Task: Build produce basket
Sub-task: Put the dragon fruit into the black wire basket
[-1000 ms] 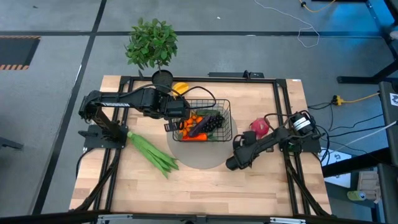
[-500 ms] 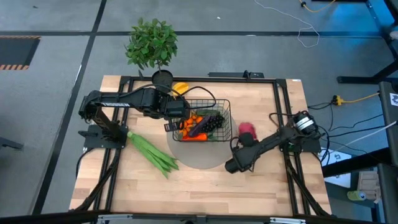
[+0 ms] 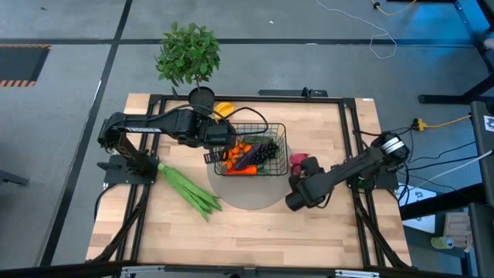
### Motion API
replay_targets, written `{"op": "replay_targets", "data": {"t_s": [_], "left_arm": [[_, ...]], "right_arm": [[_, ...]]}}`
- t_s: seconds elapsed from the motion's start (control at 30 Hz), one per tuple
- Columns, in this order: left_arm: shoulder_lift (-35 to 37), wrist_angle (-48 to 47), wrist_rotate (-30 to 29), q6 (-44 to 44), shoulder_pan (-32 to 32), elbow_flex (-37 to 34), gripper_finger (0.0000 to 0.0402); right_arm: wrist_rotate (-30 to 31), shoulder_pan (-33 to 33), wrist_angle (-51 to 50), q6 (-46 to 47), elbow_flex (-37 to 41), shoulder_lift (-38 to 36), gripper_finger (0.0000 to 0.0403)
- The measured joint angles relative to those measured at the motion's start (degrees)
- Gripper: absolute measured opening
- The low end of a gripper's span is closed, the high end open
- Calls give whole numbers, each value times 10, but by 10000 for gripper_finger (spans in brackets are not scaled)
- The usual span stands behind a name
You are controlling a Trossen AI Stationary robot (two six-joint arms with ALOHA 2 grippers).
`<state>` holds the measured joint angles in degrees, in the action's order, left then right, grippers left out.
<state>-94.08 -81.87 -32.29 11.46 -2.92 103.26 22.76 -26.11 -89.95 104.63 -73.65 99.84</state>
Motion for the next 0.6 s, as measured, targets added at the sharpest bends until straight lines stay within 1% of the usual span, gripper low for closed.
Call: {"op": "replay_targets", "data": {"t_s": [0.07, 0.13, 0.2, 0.37, 0.4, 0.53, 0.6], "left_arm": [[0, 0, 0, 0, 0, 0, 89], [0, 0, 0, 0, 0, 0, 89], [0, 0, 0, 0, 0, 0, 89], [0, 0, 0, 0, 0, 0, 89], [0, 0, 0, 0, 0, 0, 89], [0, 0, 0, 0, 0, 0, 89], [0, 0, 0, 0, 0, 0, 89]], "right_arm": [[-2, 2, 0, -19, 0, -16, 0], [-29, 5, 0, -59, 0, -39, 0], [-57, 6, 0, -94, 0, -72, 0], [-97, 6, -1, -139, 0, -162, 0], [-114, 6, -1, -153, 0, -178, 0], [-221, 9, -2, -211, 0, -241, 0], [-252, 10, 1, -239, 0, -267, 0]]}}
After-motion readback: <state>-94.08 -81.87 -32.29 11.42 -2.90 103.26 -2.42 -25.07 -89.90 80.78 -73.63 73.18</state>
